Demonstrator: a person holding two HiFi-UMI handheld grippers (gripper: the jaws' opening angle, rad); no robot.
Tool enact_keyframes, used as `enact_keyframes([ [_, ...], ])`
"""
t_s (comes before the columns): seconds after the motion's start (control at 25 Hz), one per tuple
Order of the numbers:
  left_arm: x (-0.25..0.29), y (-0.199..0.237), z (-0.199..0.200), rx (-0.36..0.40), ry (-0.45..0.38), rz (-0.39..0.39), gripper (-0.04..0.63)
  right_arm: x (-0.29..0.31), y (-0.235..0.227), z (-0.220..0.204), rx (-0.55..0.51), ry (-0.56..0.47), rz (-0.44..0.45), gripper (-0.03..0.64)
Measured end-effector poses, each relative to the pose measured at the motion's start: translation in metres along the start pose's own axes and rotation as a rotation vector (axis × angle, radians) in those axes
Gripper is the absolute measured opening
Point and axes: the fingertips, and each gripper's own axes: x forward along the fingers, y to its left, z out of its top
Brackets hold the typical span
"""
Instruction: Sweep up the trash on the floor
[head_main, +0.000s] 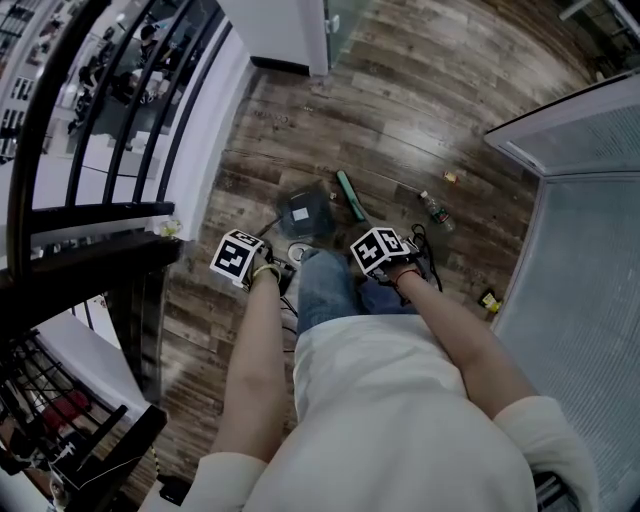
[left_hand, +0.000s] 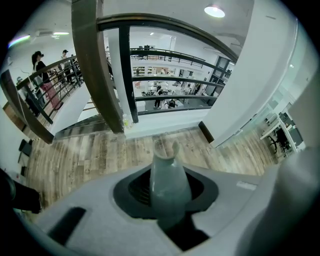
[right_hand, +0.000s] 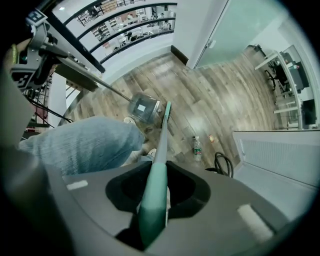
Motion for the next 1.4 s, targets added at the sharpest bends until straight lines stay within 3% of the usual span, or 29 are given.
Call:
enact_keyframes([
  [0.48, 0.003, -0.01, 0.002, 0.011, 0.003, 0.003, 0.094, -0.011, 0.05, 0.001, 0.067, -0.001, 0.169, 0.097],
  [0.64, 0.003, -0.014, 0.002, 0.013, -0.002, 0.004, 0.095, -0.017, 0.055, -0.004, 0.027, -0.008, 0.176, 0.097],
  [0.84, 0.003, -0.016, 0.0, 0.021, -0.001, 0.005, 0.095, -0.023, 0.077, -0.01, -0.069, -0.023, 0.247, 0.098],
  [1.0, 0.004, -0.016, -0.001, 0.032, 0.0, -0.002, 0.095, -0.032, 0.08, -0.009, -0.117, -0.066, 0.229, 0.098],
  [1.4, 0.007, -0.015, 0.003, 0.026, 0.014, -0.008, 0.094, -0.04, 0.059, -0.033, 0.005, -0.096, 0.266, 0.098],
])
